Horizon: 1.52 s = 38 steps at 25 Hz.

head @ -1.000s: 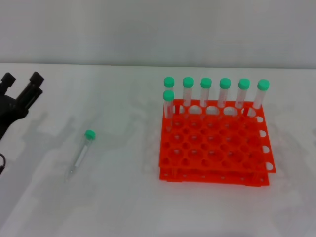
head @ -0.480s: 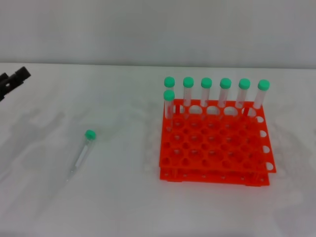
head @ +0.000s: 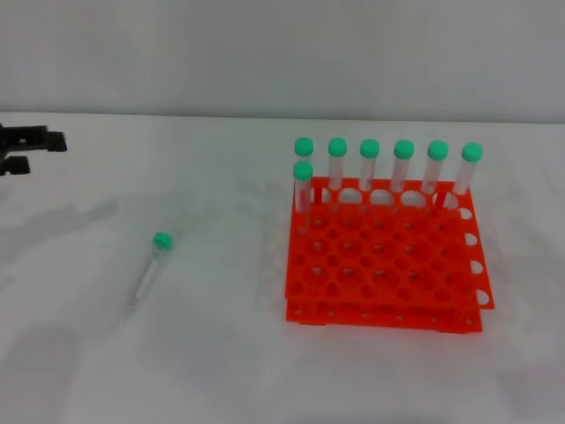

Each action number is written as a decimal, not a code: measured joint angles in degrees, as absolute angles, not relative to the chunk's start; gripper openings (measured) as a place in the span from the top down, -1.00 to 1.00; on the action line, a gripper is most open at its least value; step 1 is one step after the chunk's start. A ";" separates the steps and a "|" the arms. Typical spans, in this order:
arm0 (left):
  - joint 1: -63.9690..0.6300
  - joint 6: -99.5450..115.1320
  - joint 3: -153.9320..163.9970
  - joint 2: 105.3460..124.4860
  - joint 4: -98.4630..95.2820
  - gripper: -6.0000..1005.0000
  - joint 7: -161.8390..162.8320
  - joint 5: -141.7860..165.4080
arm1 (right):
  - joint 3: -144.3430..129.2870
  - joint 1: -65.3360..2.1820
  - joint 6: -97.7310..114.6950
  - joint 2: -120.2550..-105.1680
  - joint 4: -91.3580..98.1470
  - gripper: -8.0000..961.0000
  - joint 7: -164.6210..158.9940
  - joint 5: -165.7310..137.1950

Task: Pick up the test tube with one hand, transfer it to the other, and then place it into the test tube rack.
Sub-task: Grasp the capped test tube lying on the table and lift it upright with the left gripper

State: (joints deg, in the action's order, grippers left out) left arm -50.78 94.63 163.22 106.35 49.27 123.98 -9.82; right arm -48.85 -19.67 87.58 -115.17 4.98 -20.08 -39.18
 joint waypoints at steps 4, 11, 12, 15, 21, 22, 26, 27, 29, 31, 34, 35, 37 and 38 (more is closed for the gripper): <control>-58.51 96.15 163.27 103.95 48.95 -0.77 129.27 5.03 | -46.68 -18.69 85.67 -114.91 7.43 -0.12 -19.94 -39.19; -70.30 92.19 163.30 104.17 39.72 -0.77 135.30 34.10 | -44.89 -16.74 83.75 -114.54 11.64 -0.12 -19.89 -39.19; -71.18 91.41 163.28 104.21 37.40 -0.77 137.41 36.67 | -44.87 -16.66 83.73 -114.46 11.92 -0.12 -19.89 -39.22; -72.05 90.57 163.24 105.32 35.11 -0.77 140.17 37.33 | -45.06 -16.63 83.66 -113.36 12.71 -0.12 -19.89 -39.32; -71.37 87.62 163.14 107.75 34.76 -0.76 142.01 35.42 | -45.20 -16.80 83.08 -111.84 14.66 -0.12 -19.89 -39.58; -70.99 87.31 163.13 108.08 34.74 -0.76 142.17 34.50 | -45.53 -16.83 82.86 -111.57 14.77 -0.12 -19.87 -39.71; -70.43 86.96 163.14 109.26 34.70 -0.75 142.56 33.39 | -45.95 -16.90 82.52 -110.99 14.85 -0.12 -19.86 -39.85; -70.43 86.74 163.16 109.52 34.72 -0.75 142.63 33.61 | -45.88 -16.85 82.52 -111.00 14.85 -0.12 -19.86 -39.85; -70.32 85.81 163.19 109.98 34.27 -0.75 143.15 33.84 | -45.89 -16.78 82.49 -111.00 14.76 -0.12 -19.87 -39.85; -70.09 84.55 163.20 110.11 32.79 -0.74 143.73 34.05 | -46.03 -16.80 82.23 -111.03 14.41 -0.12 -19.88 -39.86; -69.98 82.72 163.22 110.27 31.32 -0.74 143.96 34.50 | -46.08 -16.97 81.14 -111.25 14.25 -0.12 -19.85 -39.88; -70.00 82.21 163.22 110.35 31.05 -0.74 144.01 34.51 | -46.08 -17.02 80.95 -111.34 14.24 -0.12 -19.85 -39.88; -70.12 81.58 163.22 110.52 30.48 -0.73 144.02 34.74 | -46.08 -17.09 80.78 -111.58 14.35 -0.12 -19.85 -39.87; -70.17 81.34 163.21 110.58 30.21 -0.73 144.00 34.99 | -46.08 -17.10 80.71 -111.81 14.46 -0.12 -19.85 -39.88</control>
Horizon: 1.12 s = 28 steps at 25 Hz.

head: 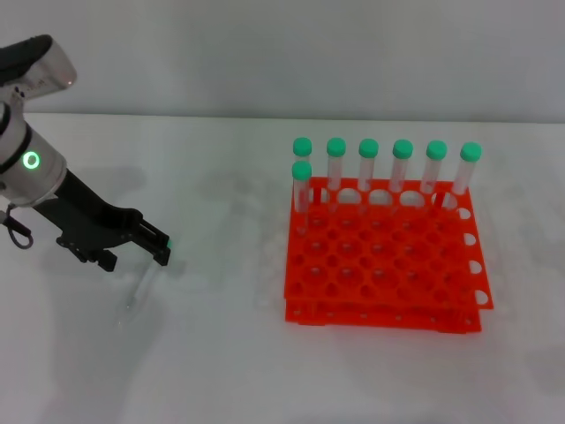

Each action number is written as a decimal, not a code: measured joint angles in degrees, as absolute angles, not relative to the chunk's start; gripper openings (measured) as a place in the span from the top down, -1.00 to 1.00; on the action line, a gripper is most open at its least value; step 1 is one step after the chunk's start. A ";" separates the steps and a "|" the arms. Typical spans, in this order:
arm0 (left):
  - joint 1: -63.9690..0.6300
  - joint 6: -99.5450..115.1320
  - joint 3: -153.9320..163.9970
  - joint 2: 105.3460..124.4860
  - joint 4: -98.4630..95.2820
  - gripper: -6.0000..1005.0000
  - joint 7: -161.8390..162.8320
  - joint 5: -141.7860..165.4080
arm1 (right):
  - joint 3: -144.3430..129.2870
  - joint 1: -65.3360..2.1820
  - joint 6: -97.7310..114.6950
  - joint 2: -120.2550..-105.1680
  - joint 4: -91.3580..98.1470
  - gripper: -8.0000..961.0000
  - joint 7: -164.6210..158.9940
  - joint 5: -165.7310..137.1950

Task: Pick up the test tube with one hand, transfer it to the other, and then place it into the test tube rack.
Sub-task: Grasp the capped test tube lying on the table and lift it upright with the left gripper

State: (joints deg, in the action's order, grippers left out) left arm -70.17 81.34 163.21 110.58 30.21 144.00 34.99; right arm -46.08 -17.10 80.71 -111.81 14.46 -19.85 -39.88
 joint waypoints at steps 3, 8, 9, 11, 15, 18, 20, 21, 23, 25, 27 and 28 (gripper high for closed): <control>-70.48 80.17 163.22 110.68 28.23 -0.73 144.00 36.86 | -46.08 -17.08 80.67 -112.37 14.67 -0.12 -19.85 -39.88; -70.51 79.48 163.21 110.66 26.33 -0.72 143.87 37.44 | -46.22 -17.12 80.36 -113.14 14.75 -0.12 -19.85 -39.87; -70.44 79.38 163.22 110.67 25.94 -0.72 143.96 37.91 | -46.30 -17.13 80.33 -113.20 14.76 -0.12 -19.85 -39.86; -70.26 79.36 163.21 110.83 25.56 -0.72 144.40 38.91 | -46.57 -17.26 80.32 -113.34 14.79 -0.12 -19.86 -39.85; -70.03 79.37 163.16 111.45 25.54 -0.71 145.20 40.73 | -46.68 -17.79 80.11 -113.60 14.85 -0.12 -19.86 -39.82; -69.98 79.36 163.12 111.70 25.53 -0.69 145.41 41.32 | -46.71 -18.20 79.71 -113.64 14.86 -0.12 -19.86 -39.80; -69.96 79.23 163.12 111.91 25.53 -0.66 145.67 42.00 | -46.74 -18.42 79.47 -113.67 14.86 -0.12 -19.86 -39.81; -69.96 79.20 163.12 111.93 25.52 -0.64 145.71 42.16 | -46.75 -18.52 79.39 -113.70 14.86 -0.12 -19.86 -39.80; -69.96 79.16 163.12 111.94 25.49 -0.62 145.83 42.43 | -46.76 -18.61 79.35 -113.74 14.86 -0.12 -19.86 -39.80; -69.96 79.11 163.12 111.96 25.49 -0.59 145.97 42.62 | -46.76 -18.69 79.35 -113.74 14.86 -0.12 -19.86 -39.80; -69.99 79.08 163.12 111.97 25.49 -0.56 146.12 42.86 | -46.76 -18.75 79.35 -113.74 14.86 -0.12 -19.87 -39.80; -70.03 79.03 163.12 111.97 25.49 -0.55 146.21 43.03 | -46.76 -18.79 79.35 -113.74 14.86 -0.12 -19.86 -39.80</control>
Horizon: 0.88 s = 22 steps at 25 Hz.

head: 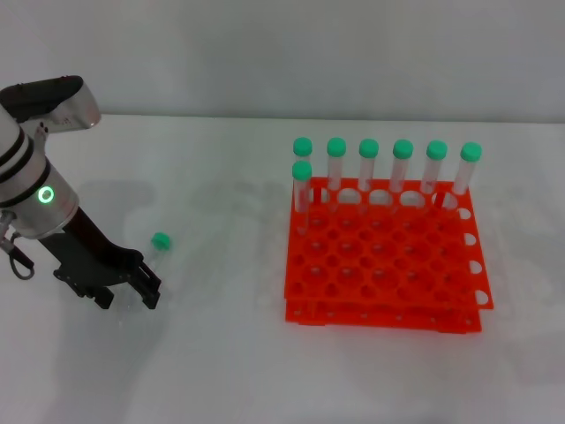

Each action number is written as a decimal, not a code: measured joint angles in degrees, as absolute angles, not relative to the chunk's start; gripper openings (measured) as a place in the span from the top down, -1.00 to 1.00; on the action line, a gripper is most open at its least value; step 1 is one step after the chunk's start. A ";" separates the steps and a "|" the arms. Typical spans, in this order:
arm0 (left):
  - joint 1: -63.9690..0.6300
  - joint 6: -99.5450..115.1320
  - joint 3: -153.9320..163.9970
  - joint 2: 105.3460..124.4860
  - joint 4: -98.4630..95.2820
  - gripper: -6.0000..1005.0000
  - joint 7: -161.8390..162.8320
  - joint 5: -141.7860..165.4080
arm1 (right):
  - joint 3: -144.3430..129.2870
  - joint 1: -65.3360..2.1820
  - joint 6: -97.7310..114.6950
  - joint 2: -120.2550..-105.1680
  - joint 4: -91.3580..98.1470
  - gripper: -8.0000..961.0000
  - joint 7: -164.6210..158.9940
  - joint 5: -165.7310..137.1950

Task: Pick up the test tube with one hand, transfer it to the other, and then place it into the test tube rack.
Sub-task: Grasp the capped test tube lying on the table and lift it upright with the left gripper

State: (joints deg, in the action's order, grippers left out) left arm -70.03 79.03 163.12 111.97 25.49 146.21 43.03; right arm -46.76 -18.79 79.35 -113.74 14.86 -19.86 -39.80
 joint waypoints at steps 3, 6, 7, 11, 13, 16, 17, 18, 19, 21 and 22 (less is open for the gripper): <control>-70.03 78.63 163.12 111.97 25.48 -0.51 146.43 43.48 | -46.76 -19.06 79.35 -113.73 14.86 -0.12 -19.86 -39.81; -69.91 78.06 163.12 112.02 25.48 -0.23 146.96 44.57 | -46.76 -19.19 79.35 -113.78 14.86 -0.12 -19.58 -39.81; -69.91 77.84 163.12 112.11 25.48 -0.09 147.28 45.13 | -46.76 -19.20 79.38 -113.85 14.86 -0.12 -19.37 -39.81; -69.90 77.30 163.13 112.55 25.48 -0.04 147.94 46.22 | -46.76 -19.20 79.71 -114.14 14.86 -0.12 -19.00 -39.82; -69.91 76.99 163.13 112.67 25.48 -0.01 148.02 46.58 | -46.76 -19.23 79.72 -114.30 14.85 -0.12 -18.90 -39.82; -69.92 76.55 163.12 112.68 25.49 0.03 148.02 46.94 | -46.76 -19.30 79.64 -114.53 14.85 -0.12 -18.60 -39.81; -69.93 76.43 163.12 112.68 25.49 0.04 147.99 46.96 | -46.75 -19.32 79.62 -114.60 14.85 -0.12 -18.57 -39.82; -69.93 76.40 163.12 112.68 25.49 0.05 147.95 46.96 | -46.75 -19.34 79.59 -114.66 14.85 -0.12 -18.55 -39.82; -69.94 76.38 163.12 112.66 25.48 0.07 147.89 46.97 | -46.76 -19.34 79.57 -114.69 14.85 -0.12 -18.55 -39.82; -69.95 76.15 163.12 112.65 25.32 0.11 147.85 47.30 | -46.76 -19.33 79.55 -114.73 14.85 -0.12 -18.55 -39.82; -69.97 75.99 163.12 112.65 25.20 0.13 147.89 47.69 | -46.76 -19.31 79.54 -114.73 14.85 -0.12 -18.54 -39.82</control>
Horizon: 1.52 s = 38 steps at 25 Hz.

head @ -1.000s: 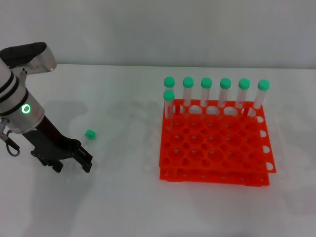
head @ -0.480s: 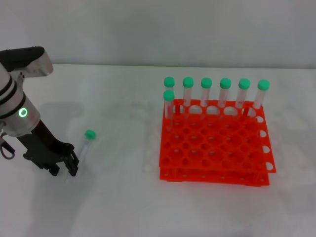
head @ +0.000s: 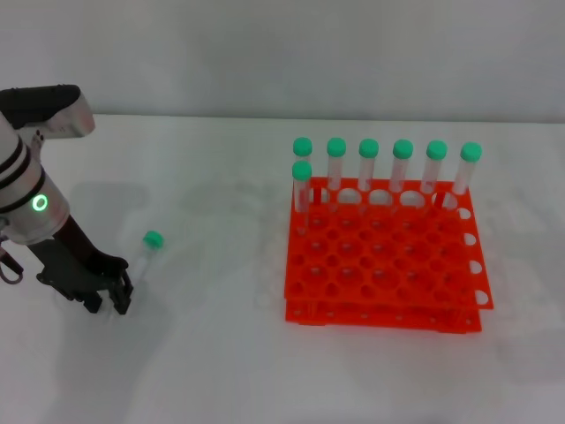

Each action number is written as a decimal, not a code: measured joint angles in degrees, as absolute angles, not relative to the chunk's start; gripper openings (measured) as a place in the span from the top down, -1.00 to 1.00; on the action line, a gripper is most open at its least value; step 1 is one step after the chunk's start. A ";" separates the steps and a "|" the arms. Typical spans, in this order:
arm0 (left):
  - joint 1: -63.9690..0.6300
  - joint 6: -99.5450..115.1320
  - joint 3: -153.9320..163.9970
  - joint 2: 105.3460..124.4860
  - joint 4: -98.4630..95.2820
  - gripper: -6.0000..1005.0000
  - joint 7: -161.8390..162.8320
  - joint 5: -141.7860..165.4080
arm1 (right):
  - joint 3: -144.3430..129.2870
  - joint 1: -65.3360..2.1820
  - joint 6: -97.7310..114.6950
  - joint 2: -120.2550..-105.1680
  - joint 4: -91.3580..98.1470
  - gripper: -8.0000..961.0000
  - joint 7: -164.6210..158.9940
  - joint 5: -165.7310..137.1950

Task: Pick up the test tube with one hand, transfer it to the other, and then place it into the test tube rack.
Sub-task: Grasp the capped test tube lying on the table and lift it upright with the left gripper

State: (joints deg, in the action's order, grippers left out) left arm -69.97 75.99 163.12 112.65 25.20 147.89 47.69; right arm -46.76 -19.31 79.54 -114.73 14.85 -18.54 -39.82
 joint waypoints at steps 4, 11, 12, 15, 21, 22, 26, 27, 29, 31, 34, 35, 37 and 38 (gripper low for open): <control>-70.32 75.01 163.12 112.76 25.12 0.21 148.05 49.13 | -46.76 -19.33 79.39 -114.85 14.85 -0.12 -18.52 -39.82; -71.15 72.32 163.21 112.85 24.88 0.45 147.66 51.71 | -47.38 -19.33 79.65 -115.00 14.59 -0.12 -18.51 -39.81; -71.21 71.98 163.22 112.85 24.71 0.50 147.65 52.16 | -47.61 -19.32 79.70 -115.00 14.52 -0.12 -18.55 -39.82; -71.26 70.83 163.22 112.86 23.83 0.51 147.77 53.62 | -48.11 -19.33 79.75 -115.01 14.33 -0.12 -18.69 -39.82; -70.91 69.49 163.22 112.99 23.50 0.51 147.77 55.18 | -48.77 -19.52 79.93 -115.14 14.24 -0.12 -18.83 -39.78; -70.90 69.47 163.22 113.01 23.49 0.52 147.78 55.22 | -48.93 -19.54 79.94 -115.16 14.24 -0.12 -18.83 -39.74; -70.86 69.20 163.21 113.24 23.47 0.52 147.93 55.89 | -49.18 -19.82 79.98 -115.17 14.19 -0.12 -18.97 -39.69; -70.86 69.02 163.22 113.25 23.46 0.52 147.94 55.97 | -49.19 -19.88 79.99 -115.17 14.17 -0.12 -19.00 -39.70; -70.86 68.40 163.21 113.27 23.46 0.53 147.94 56.11 | -49.54 -19.97 79.99 -115.18 14.15 -0.12 -19.02 -39.67; -70.86 67.21 163.21 113.50 23.49 0.53 148.00 56.90 | -49.83 -19.97 79.99 -115.22 14.15 -0.12 -19.08 -39.58; -70.94 66.40 163.20 113.83 23.72 0.58 148.05 57.42 | -49.86 -19.97 80.00 -115.22 14.15 -0.12 -19.58 -39.47; -71.06 66.09 163.21 114.00 24.03 0.60 147.97 57.49 | -49.85 -19.97 80.04 -115.22 14.15 -0.12 -19.74 -39.47; -71.54 65.78 163.21 114.08 24.90 0.61 147.32 56.81 | -49.85 -20.01 80.25 -115.22 14.14 -0.12 -20.15 -39.55; -71.87 65.63 163.21 114.08 25.38 0.61 146.79 56.15 | -49.85 -20.04 80.37 -115.23 14.16 -0.12 -20.38 -39.66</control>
State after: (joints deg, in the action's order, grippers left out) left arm -71.87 65.63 163.21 114.08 25.38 146.79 56.15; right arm -49.85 -20.04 80.37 -115.23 14.16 -20.38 -39.66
